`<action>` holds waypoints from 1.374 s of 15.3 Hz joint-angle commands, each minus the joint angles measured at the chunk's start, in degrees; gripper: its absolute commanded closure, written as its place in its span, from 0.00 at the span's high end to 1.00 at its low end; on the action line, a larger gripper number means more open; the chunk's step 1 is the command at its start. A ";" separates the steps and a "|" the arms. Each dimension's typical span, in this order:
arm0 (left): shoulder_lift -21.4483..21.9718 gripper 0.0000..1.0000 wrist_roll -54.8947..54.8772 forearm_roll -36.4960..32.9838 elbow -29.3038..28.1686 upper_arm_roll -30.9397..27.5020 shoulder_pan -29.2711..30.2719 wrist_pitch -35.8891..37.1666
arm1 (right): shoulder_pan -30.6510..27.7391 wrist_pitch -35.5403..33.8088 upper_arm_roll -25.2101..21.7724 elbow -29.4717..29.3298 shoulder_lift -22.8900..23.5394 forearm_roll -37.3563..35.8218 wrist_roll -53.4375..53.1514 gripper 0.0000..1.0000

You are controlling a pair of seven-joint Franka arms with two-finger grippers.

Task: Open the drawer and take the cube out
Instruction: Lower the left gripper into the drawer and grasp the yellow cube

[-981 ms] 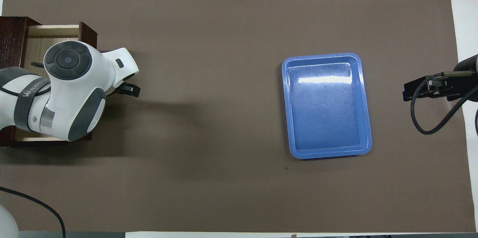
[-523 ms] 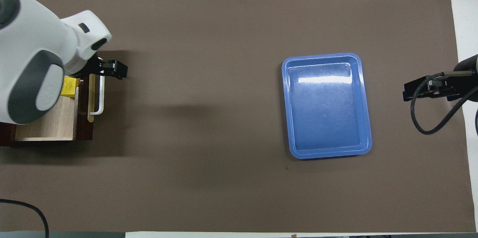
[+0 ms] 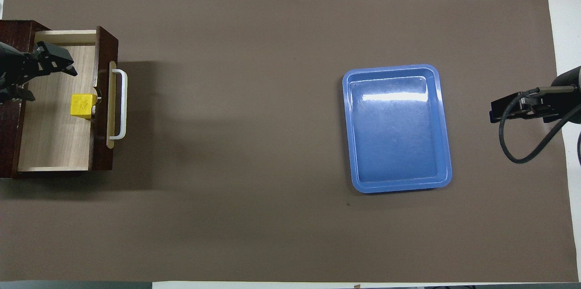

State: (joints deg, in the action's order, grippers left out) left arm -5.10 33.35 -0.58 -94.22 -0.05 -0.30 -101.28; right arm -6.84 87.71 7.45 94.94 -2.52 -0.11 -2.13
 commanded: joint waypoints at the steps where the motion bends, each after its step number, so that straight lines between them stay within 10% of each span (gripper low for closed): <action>1: 3.24 1.00 13.88 0.93 -5.52 0.13 1.27 -0.40 | -0.02 0.44 0.10 0.68 -0.82 1.34 -0.68 1.00; 7: 7.21 1.00 38.26 0.84 -15.46 0.13 1.18 -7.51 | -0.11 0.27 0.02 0.68 -0.73 1.34 -0.50 1.00; 21: 1.06 1.00 55.41 -3.91 -14.41 0.14 -0.75 -11.74 | -0.11 0.36 0.02 0.68 -0.73 1.34 -0.68 1.00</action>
State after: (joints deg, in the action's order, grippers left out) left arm -3.80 86.58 -3.24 -108.42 0.53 0.23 -111.88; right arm -6.83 87.71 7.47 94.94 -2.52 -0.11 -2.13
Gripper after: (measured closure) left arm 0.000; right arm 0.000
